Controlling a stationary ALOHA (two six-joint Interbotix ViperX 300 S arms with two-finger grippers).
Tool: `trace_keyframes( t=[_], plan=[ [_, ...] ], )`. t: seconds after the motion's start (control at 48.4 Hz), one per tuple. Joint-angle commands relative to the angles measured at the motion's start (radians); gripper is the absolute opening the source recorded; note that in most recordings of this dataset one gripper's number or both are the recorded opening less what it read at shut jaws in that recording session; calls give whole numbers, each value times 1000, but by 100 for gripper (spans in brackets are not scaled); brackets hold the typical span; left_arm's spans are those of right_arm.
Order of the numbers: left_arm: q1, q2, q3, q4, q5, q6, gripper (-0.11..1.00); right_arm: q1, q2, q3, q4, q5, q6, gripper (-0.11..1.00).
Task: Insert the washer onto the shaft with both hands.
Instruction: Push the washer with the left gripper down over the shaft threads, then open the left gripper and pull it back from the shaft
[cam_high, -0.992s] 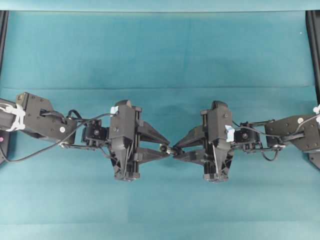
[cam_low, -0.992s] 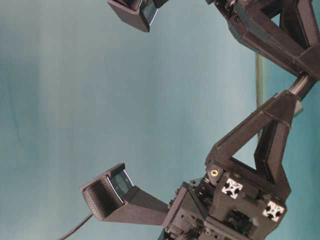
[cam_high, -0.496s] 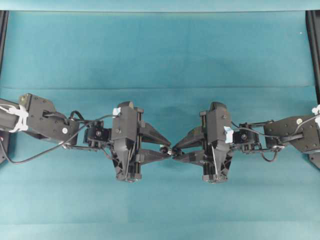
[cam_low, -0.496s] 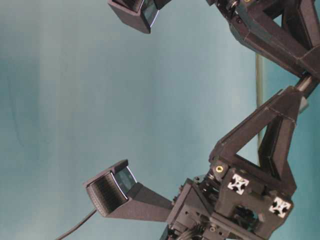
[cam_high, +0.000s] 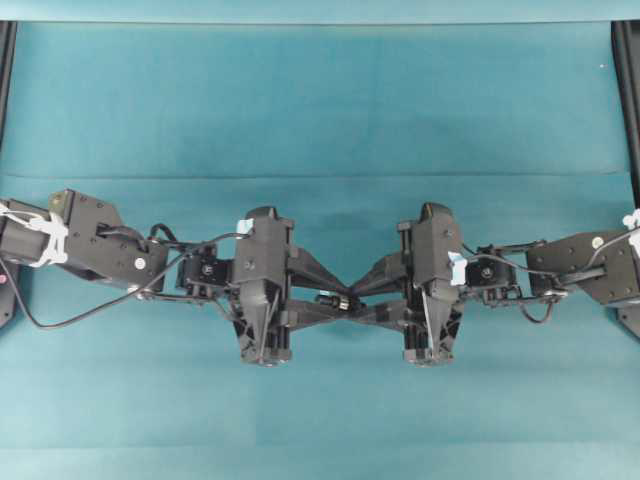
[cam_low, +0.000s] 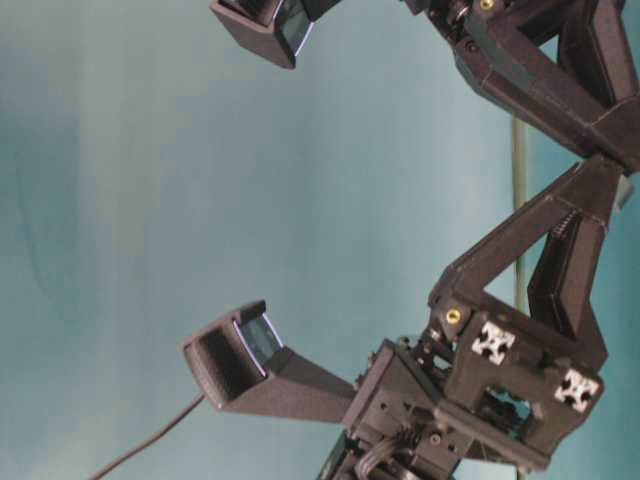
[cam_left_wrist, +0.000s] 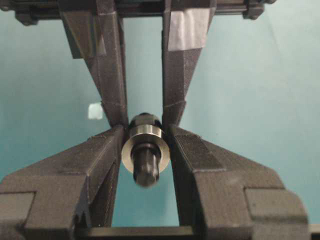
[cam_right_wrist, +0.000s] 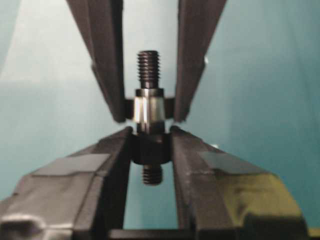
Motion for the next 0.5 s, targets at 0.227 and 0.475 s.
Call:
trace_keyframes(
  t=[0.227,0.475],
  plan=[
    [-6,0,-29,2,26,-2,37,-5,-9,-17,2,-15,9,0],
    [-2,-5,-31,0,28,-34,37,-5,-11,-17,2,-11,9,0]
  ],
)
